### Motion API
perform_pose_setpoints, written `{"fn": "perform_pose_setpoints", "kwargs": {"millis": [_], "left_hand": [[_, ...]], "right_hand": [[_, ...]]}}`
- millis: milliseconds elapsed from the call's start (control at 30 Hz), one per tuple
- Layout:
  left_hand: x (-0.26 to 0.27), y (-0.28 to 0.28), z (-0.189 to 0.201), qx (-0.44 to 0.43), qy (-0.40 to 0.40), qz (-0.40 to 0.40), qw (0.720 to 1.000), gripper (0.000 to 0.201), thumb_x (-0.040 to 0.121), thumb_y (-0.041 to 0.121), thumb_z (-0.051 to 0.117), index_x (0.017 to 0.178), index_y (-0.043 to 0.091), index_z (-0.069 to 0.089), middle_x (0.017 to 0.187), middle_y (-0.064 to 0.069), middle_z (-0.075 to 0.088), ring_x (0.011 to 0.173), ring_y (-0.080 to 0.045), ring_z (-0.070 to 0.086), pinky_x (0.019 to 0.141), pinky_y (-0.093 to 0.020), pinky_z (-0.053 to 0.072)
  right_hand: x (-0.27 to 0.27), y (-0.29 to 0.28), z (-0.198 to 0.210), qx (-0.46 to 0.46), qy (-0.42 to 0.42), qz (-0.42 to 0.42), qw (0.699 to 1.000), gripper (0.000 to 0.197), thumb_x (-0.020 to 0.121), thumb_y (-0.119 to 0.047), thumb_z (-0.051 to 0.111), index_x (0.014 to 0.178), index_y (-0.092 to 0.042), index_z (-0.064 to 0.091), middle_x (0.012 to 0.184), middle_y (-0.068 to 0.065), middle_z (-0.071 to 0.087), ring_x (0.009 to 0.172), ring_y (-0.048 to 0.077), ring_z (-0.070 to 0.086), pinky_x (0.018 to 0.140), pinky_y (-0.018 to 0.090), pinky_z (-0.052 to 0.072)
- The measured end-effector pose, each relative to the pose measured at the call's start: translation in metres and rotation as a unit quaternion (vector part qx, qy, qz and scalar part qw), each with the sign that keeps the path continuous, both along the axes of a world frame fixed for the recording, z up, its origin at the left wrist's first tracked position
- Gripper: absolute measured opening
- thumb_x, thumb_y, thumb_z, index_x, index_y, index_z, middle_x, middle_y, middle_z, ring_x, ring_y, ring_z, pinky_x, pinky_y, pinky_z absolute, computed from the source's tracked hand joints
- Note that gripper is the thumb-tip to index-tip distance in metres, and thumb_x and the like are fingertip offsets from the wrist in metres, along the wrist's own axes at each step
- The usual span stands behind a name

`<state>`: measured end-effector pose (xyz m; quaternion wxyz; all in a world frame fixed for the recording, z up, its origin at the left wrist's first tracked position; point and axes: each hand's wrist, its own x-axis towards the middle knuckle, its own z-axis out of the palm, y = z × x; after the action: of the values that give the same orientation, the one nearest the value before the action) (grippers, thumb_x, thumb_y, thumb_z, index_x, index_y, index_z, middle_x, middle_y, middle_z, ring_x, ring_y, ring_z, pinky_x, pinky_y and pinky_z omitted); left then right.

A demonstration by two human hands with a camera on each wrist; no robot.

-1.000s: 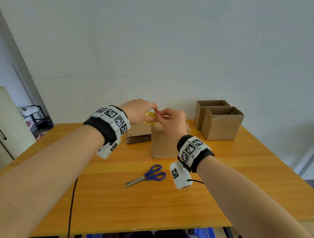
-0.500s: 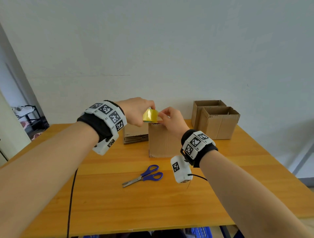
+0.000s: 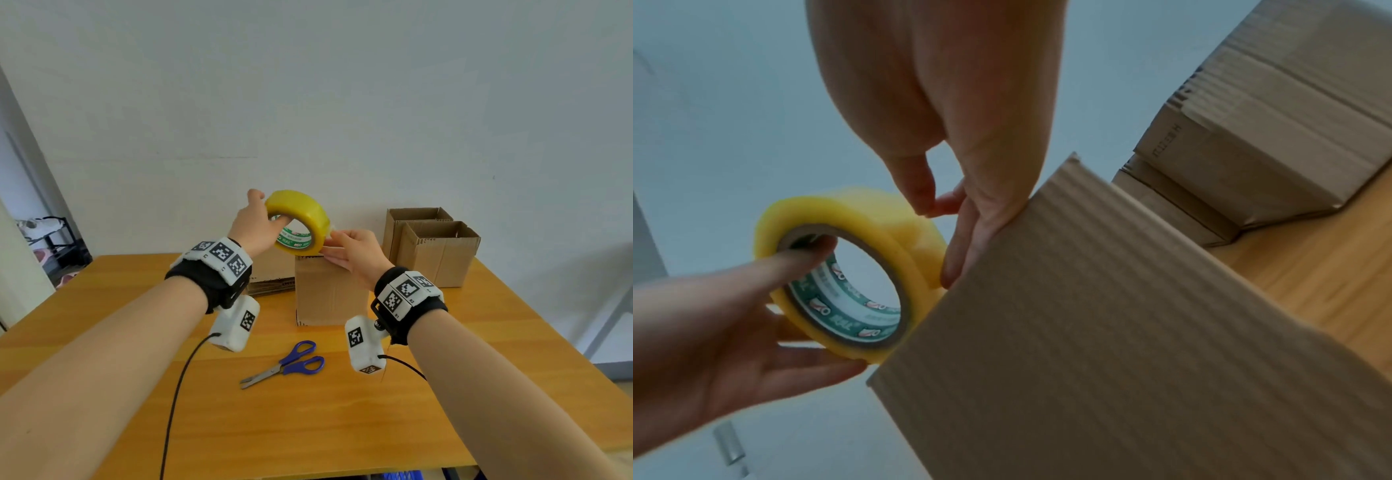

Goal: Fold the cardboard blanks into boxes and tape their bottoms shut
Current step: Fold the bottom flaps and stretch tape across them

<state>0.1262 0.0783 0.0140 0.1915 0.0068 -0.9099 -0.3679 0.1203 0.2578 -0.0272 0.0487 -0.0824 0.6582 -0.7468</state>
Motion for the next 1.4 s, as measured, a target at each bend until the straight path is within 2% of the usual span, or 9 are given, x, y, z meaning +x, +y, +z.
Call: {"fn": "perform_pose_setpoints", "kwargs": {"millis": [133,200,333,533,767,933,1067,1200,1400], "left_hand": [[-0.009,-0.002,-0.014,0.184,-0.037,0.007,0.982,0.048,0.08,0.033,0.063,0.112,0.0,0.048,0.102,-0.016,0.062,0.091,-0.031,0.062,0.084,-0.053,0.053],[-0.011,-0.002,-0.019,0.225,-0.045,0.011,0.973,0.023,0.083,0.015,0.063,0.101,0.0,0.061,0.104,-0.022,0.065,0.095,-0.032,0.062,0.09,-0.05,0.051],[-0.011,-0.002,-0.025,0.343,-0.095,-0.021,0.934,0.028,0.087,-0.006,0.058,0.111,0.009,0.056,0.117,-0.014,0.061,0.106,-0.029,0.059,0.084,-0.038,0.05],[-0.007,0.001,-0.024,0.357,-0.092,-0.008,0.93,0.022,0.094,0.021,0.057,0.109,0.005,0.056,0.108,-0.02,0.066,0.078,-0.03,0.068,0.067,-0.039,0.057],[-0.008,0.024,-0.016,0.436,-0.103,-0.01,0.894,0.03,0.097,0.038,0.049,0.118,0.018,0.051,0.111,-0.012,0.061,0.091,-0.035,0.065,0.066,-0.04,0.055],[-0.014,0.029,-0.009,0.335,-0.026,0.038,0.941,0.032,0.096,0.034,0.052,0.072,0.013,0.054,0.091,-0.015,0.061,0.082,-0.029,0.057,0.072,-0.036,0.049],[-0.014,0.035,-0.012,0.433,-0.073,-0.011,0.898,0.016,0.096,0.02,0.053,0.1,0.006,0.059,0.103,-0.014,0.063,0.088,-0.028,0.063,0.064,-0.035,0.056],[-0.014,0.039,-0.016,0.489,-0.108,-0.011,0.866,0.008,0.096,0.01,0.052,0.099,0.002,0.051,0.108,-0.02,0.058,0.093,-0.033,0.059,0.081,-0.043,0.052],[-0.017,0.04,-0.018,0.478,-0.119,0.011,0.87,0.035,0.096,0.017,0.053,0.127,0.001,0.046,0.122,-0.021,0.057,0.098,-0.034,0.061,0.075,-0.042,0.054]], "right_hand": [[-0.002,0.002,-0.001,-0.008,-0.009,0.014,1.0,0.014,0.096,-0.017,0.053,0.097,-0.004,0.059,0.106,0.017,0.068,0.095,0.024,0.068,0.09,0.032,0.054],[-0.004,0.003,-0.003,-0.01,-0.005,0.022,1.0,0.017,0.096,-0.016,0.053,0.101,-0.001,0.06,0.109,0.018,0.067,0.097,0.024,0.067,0.09,0.032,0.054],[-0.007,0.004,-0.006,-0.021,-0.004,0.021,1.0,0.024,0.097,-0.016,0.052,0.109,0.004,0.058,0.109,0.02,0.067,0.096,0.025,0.067,0.09,0.031,0.054],[-0.005,0.003,-0.004,-0.025,-0.017,0.039,0.999,0.015,0.099,-0.016,0.046,0.096,-0.005,0.056,0.1,0.013,0.067,0.089,0.017,0.067,0.087,0.028,0.055],[-0.003,0.004,-0.003,-0.092,-0.052,0.054,0.993,0.035,0.104,-0.016,0.034,0.129,0.007,0.043,0.118,0.022,0.063,0.1,0.026,0.066,0.087,0.029,0.054],[-0.004,0.006,-0.004,-0.09,-0.044,0.046,0.994,0.027,0.102,-0.018,0.039,0.116,-0.001,0.056,0.117,0.019,0.066,0.107,0.025,0.065,0.096,0.035,0.051],[-0.007,0.006,-0.005,-0.101,-0.054,0.036,0.993,0.032,0.102,-0.017,0.04,0.122,0.003,0.055,0.117,0.02,0.065,0.107,0.028,0.065,0.095,0.036,0.051],[-0.009,0.006,-0.005,-0.102,-0.057,0.029,0.993,0.028,0.102,-0.013,0.038,0.115,0.005,0.055,0.114,0.019,0.064,0.106,0.029,0.063,0.093,0.035,0.052],[-0.011,0.012,-0.007,-0.037,-0.003,-0.076,0.996,0.015,0.094,-0.01,0.056,0.101,0.003,0.057,0.098,0.016,0.068,0.094,0.025,0.068,0.082,0.036,0.058]]}}
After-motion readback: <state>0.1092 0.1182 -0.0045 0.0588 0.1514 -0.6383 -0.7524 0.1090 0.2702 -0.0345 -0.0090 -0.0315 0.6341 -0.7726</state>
